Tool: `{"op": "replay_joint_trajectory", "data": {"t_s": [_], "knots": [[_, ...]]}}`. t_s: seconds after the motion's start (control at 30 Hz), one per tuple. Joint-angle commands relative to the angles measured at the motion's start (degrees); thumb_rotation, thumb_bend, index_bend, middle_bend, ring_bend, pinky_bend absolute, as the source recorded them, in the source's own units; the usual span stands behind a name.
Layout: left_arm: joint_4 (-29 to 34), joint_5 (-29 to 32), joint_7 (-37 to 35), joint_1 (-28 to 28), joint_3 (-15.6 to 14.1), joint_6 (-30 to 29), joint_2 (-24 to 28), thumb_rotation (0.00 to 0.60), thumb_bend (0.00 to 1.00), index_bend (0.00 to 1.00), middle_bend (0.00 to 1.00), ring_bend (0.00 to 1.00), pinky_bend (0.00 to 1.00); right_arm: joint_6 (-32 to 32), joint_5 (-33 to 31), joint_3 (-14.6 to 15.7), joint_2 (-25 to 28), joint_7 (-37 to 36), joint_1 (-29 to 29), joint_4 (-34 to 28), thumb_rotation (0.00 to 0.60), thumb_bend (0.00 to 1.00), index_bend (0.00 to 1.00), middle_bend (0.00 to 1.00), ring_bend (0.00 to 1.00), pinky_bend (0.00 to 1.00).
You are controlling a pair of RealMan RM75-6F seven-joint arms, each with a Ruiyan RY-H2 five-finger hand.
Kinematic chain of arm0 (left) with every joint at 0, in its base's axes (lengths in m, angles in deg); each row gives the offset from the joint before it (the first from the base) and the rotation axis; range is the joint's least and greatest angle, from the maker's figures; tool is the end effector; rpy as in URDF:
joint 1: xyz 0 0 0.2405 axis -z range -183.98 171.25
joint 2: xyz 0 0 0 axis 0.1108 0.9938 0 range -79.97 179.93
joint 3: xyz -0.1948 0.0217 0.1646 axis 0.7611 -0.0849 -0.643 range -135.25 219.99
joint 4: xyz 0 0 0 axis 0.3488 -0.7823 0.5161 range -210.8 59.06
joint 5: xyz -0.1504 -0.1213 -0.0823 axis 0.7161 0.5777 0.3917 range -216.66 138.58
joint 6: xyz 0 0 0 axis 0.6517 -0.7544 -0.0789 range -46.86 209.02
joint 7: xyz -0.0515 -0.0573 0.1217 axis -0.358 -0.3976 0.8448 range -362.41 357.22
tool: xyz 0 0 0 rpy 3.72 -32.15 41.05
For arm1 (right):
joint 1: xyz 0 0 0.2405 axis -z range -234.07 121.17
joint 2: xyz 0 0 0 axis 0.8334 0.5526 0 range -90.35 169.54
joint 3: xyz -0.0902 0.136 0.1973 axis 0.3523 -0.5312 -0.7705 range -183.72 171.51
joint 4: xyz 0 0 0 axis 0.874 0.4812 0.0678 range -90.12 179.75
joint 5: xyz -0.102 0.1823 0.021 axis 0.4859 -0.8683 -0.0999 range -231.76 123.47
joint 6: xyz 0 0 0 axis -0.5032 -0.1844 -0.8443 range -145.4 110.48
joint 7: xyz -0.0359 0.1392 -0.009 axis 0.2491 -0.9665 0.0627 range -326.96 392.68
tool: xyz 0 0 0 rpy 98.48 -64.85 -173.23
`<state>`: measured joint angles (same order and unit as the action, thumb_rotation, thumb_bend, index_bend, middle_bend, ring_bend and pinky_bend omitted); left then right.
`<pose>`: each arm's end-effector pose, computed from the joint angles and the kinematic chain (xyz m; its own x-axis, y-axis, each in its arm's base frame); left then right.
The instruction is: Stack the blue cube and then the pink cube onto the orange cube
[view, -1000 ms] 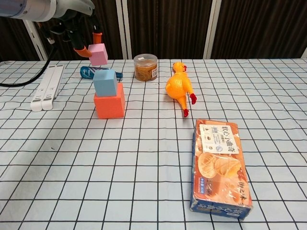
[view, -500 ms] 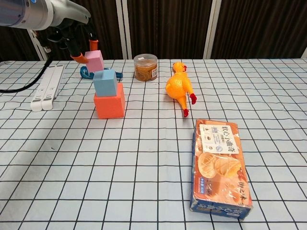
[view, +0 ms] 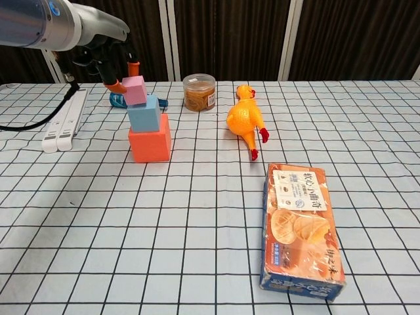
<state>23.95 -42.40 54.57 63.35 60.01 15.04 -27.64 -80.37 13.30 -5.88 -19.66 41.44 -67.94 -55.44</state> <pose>-0.0467 0.3984 0.0485 0.5970 0.3246 0.7337 0.7942 -0.1101 -0.5976 -0.3322 -0.1873 0.1301 0.3638 -0.4121 0.8353 -0.8791 0.1444 0.4541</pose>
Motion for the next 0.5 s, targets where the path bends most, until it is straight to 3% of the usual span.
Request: {"op": "replay_joint_trajectory", "data": {"t_s": [0.03,0.5], "knots": [[-0.14,-0.10,-0.12,0.16,-0.06,0.04,-0.13,0.600,0.40,0.38,0.90,0.73,0.83,0.02,0.01,0.02,-0.02,0.02,-0.01,0.01,0.600,0.13,0.11,0.09,0.19,0.24],[-0.47,1.35,0.67,1.01,-0.81,-0.90,-0.23,0.600,0.40,0.38,0.90,0.73,0.83,0.06,0.02,0.06,-0.01,-0.02,-0.04,-0.08,0.600,0.13,0.11,0.09,0.19,0.24]]}}
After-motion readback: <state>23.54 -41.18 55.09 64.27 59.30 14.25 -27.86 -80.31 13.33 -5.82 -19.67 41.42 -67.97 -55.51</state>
